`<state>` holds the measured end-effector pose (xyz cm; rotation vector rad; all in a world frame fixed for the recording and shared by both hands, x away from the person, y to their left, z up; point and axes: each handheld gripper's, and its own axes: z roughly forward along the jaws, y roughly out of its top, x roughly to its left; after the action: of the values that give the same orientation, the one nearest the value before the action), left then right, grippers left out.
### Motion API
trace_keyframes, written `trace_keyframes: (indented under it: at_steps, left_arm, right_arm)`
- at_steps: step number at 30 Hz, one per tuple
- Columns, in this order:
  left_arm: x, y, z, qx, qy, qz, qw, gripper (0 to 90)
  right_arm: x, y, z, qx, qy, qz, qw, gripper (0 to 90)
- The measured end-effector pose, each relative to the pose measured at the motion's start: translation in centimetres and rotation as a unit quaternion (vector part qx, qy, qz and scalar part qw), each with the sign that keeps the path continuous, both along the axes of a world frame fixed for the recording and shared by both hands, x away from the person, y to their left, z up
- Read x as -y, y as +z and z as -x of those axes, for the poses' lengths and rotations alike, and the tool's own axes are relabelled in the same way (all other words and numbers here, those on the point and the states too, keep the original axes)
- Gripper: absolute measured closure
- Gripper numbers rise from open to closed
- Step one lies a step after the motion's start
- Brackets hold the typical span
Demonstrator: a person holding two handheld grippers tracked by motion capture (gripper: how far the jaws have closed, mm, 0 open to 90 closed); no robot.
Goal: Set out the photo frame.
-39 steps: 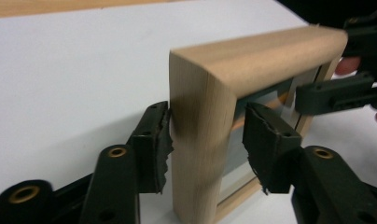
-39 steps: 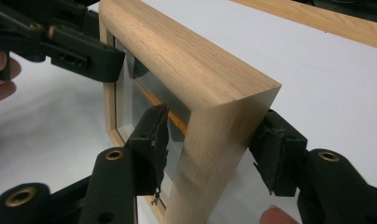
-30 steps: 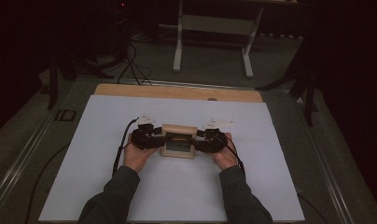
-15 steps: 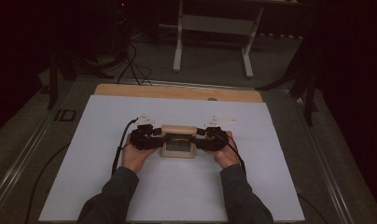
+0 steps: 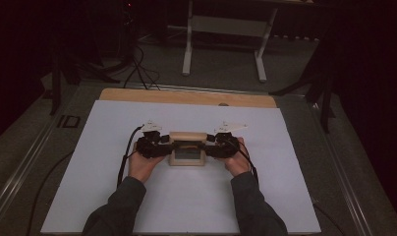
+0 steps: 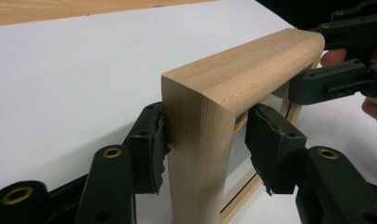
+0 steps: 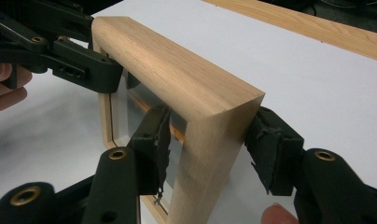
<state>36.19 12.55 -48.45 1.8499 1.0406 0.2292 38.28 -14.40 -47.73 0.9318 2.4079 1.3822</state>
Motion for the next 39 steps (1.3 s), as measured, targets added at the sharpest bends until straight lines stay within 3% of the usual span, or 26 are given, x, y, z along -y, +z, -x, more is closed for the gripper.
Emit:
trace_keyframes:
  at_steps: [21, 39]
  left_arm:
    - [-0.3, 0.0, 0.4, -0.007, 0.008, -0.006, 0.9999, 39.5]
    - [-2.6, 0.8, 2.3, -0.001, 0.019, -0.001, 0.9998, 38.6]
  right_arm:
    - [0.5, 0.0, 0.5, -0.004, -0.002, 0.001, 1.0000, 36.3]
    - [2.1, 0.2, 1.6, 0.002, -0.011, 0.009, 0.9999, 33.5]
